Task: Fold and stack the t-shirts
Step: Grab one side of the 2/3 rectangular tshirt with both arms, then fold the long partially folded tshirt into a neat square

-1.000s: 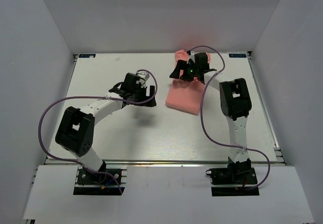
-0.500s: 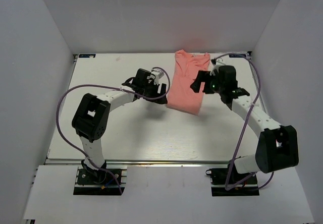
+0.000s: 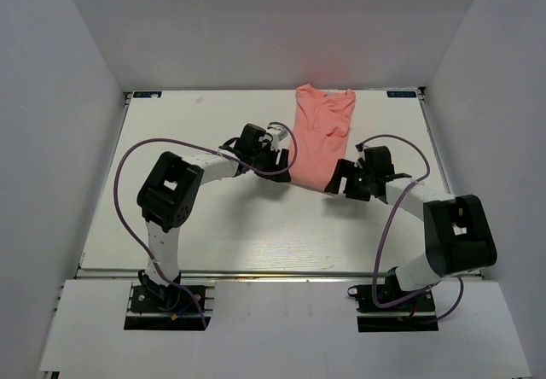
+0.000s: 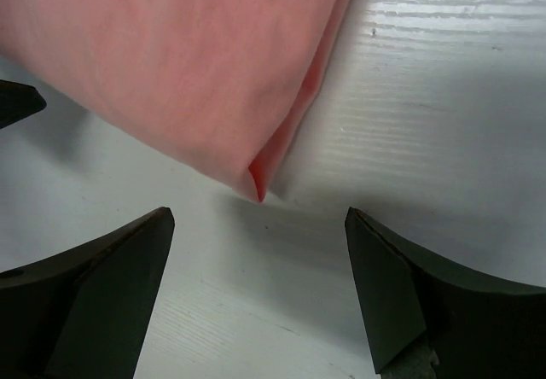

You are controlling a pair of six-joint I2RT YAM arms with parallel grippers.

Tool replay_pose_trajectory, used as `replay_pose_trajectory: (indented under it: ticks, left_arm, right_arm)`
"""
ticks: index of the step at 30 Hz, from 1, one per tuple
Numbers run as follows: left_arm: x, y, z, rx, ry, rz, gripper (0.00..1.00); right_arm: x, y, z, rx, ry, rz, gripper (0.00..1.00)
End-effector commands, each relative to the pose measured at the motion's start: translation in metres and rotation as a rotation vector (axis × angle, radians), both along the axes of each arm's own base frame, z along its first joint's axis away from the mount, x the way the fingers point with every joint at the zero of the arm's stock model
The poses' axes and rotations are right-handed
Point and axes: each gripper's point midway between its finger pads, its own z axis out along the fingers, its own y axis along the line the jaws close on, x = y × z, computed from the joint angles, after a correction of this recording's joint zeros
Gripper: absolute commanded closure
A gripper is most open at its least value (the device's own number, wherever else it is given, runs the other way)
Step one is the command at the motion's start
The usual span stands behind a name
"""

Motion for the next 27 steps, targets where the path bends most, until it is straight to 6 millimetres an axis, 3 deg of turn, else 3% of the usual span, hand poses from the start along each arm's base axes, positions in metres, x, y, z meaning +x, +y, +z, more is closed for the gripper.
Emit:
replay_pose_trajectory:
  ticks: [1,6,7,8,11,12,13,14,15,17,18,21,22,23,25,26,27]
  left_arm:
    - [0.008,-0.018,0.01,-0.055,-0.05,-0.03,0.28]
    - [0.012,-0.02,0.0,-0.053,-0.047,-0.03,0.43]
    - [0.011,-0.022,-0.005,-0.059,-0.041,-0.038,0.51]
    - [0.013,-0.025,0.0,-0.071,-0.048,-0.045,0.57]
    - [0.01,-0.029,-0.007,-0.087,-0.015,-0.063,0.78]
    - [0.001,-0.033,-0.01,-0.095,0.0,-0.086,0.83]
    - [-0.002,-0.033,-0.008,-0.11,0.004,-0.089,0.95]
    - [-0.007,-0.033,-0.007,-0.125,0.012,-0.09,1.0]
    - [-0.01,-0.033,-0.003,-0.133,0.012,-0.097,1.0]
    - [-0.022,-0.033,-0.002,-0.155,0.018,-0.105,1.0]
    - [-0.024,-0.032,0.01,-0.171,-0.01,-0.107,1.0]
    - [-0.043,-0.025,0.016,-0.164,0.016,-0.108,1.0]
    - [-0.051,-0.019,0.026,-0.168,0.011,-0.109,1.0]
    - [-0.062,-0.019,0.03,-0.169,0.021,-0.115,1.0]
    - [-0.088,-0.009,0.03,-0.164,0.057,-0.112,1.0]
    - [-0.1,-0.008,0.05,-0.187,0.034,-0.124,1.0]
    - [-0.115,-0.006,0.054,-0.184,0.061,-0.128,1.0]
  right_arm:
    - [0.019,0.009,0.007,0.062,-0.064,0.012,0.13]
    - [0.021,0.006,-0.009,0.052,-0.038,-0.003,0.27]
    - [0.022,0.007,-0.013,0.055,-0.042,-0.002,0.29]
    - [0.022,0.009,-0.015,0.07,-0.054,0.006,0.41]
    - [0.02,0.014,-0.015,0.107,-0.067,0.025,0.64]
    - [0.019,0.015,-0.014,0.112,-0.075,0.025,0.67]
    - [0.015,0.016,-0.015,0.121,-0.083,0.04,0.71]
    - [0.016,0.016,-0.008,0.127,-0.114,0.042,0.9]
    - [0.015,0.016,-0.007,0.129,-0.124,0.045,1.0]
    - [0.009,0.017,-0.003,0.141,-0.175,0.062,1.0]
    - [0.008,0.017,0.003,0.143,-0.217,0.076,1.0]
    - [-0.004,0.014,0.014,0.13,-0.247,0.087,1.0]
    - [-0.006,0.014,0.024,0.129,-0.275,0.095,1.0]
    - [-0.024,0.014,0.023,0.14,-0.242,0.114,1.0]
    - [-0.036,0.014,0.035,0.147,-0.269,0.127,1.0]
    - [-0.061,0.013,0.022,0.155,-0.175,0.141,1.0]
    - [-0.067,0.016,0.043,0.175,-0.238,0.169,1.0]
